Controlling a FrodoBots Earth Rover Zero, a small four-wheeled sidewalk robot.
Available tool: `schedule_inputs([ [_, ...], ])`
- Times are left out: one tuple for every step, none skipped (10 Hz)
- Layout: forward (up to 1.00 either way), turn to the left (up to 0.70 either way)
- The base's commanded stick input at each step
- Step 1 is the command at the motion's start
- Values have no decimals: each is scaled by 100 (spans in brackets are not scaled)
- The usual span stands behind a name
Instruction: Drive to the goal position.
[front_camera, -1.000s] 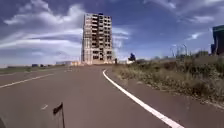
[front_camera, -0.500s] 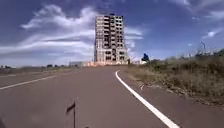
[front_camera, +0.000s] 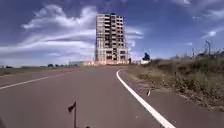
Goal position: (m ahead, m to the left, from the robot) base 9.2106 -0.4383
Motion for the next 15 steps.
schedule_inputs([
  [100,0],
  [100,0],
  [100,0],
  [100,0],
  [100,0],
  [100,0],
  [100,0],
  [100,0],
  [100,0],
  [100,0],
  [100,0],
  [100,0],
  [100,0],
  [100,0],
  [100,0],
])
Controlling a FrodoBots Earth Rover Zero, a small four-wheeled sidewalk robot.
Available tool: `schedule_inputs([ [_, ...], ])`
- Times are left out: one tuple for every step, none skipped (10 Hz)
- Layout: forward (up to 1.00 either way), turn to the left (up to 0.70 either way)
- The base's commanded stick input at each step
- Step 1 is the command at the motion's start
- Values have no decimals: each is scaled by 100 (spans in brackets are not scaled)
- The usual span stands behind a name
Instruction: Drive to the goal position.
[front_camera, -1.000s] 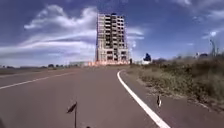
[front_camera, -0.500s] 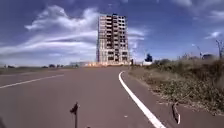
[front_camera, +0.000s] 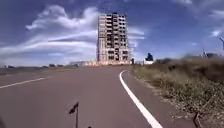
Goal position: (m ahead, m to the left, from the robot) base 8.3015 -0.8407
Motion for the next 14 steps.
schedule_inputs([
  [100,0],
  [100,0],
  [100,0],
  [100,0],
  [100,0],
  [100,0],
  [100,0],
  [100,0],
  [100,0],
  [100,0],
  [100,0],
  [100,0],
  [100,0],
  [100,0],
])
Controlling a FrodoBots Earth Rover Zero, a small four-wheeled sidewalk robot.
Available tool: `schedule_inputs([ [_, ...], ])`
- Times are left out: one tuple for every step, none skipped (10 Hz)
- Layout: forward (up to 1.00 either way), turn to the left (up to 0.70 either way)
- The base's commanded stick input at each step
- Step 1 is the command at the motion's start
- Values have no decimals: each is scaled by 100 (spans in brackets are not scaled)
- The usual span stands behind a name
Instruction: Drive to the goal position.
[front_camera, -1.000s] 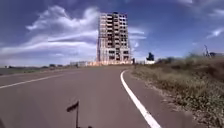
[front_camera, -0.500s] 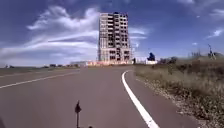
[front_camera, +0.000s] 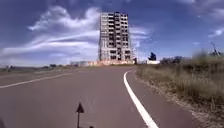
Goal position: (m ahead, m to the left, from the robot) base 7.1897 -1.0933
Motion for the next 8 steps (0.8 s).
schedule_inputs([
  [100,0],
  [100,0],
  [100,0],
  [100,0],
  [100,0],
  [100,0],
  [100,0],
  [100,0],
])
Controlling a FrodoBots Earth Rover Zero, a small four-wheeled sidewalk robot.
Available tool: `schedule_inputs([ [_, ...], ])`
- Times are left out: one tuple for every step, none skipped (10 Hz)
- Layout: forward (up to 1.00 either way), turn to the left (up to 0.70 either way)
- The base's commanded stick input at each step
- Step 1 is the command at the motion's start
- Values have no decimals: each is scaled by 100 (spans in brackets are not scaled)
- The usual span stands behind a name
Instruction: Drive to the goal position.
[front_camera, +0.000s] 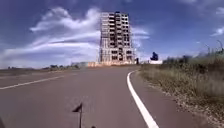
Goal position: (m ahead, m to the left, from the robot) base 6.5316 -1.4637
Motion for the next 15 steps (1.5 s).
schedule_inputs([
  [100,0],
  [100,0],
  [100,0],
  [100,0],
  [99,0],
  [99,0],
  [99,0],
  [99,0],
  [99,0],
  [99,0],
  [99,0],
  [99,0],
  [99,0],
  [99,0],
  [99,0],
])
